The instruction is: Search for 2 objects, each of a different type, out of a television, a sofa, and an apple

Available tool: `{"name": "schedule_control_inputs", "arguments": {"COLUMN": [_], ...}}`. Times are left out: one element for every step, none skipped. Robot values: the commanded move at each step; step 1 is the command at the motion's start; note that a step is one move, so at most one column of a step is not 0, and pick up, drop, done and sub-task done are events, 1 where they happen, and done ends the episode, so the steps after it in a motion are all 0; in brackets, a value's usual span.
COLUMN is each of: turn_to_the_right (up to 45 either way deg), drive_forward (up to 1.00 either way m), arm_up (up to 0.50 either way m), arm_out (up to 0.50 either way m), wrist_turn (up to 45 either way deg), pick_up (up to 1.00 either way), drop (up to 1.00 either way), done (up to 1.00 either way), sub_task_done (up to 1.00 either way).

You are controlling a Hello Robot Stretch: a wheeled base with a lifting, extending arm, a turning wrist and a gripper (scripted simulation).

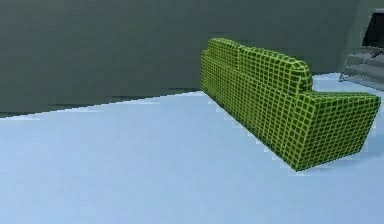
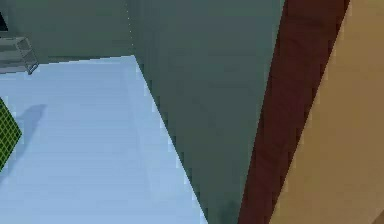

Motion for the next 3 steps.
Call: {"name": "schedule_control_inputs", "arguments": {"turn_to_the_right": [6.0, 0.0, 45.0], "drive_forward": [0.00, 0.25, 0.00], "arm_up": [0.00, 0.00, 0.00], "arm_out": [0.00, 0.00, 0.00], "wrist_turn": [0.0, 0.0, 0.0], "pick_up": [0.00, 0.00, 0.00], "drop": [0.00, 0.00, 0.00], "done": [0.00, 0.00, 0.00], "sub_task_done": [0.00, 0.00, 0.00]}}
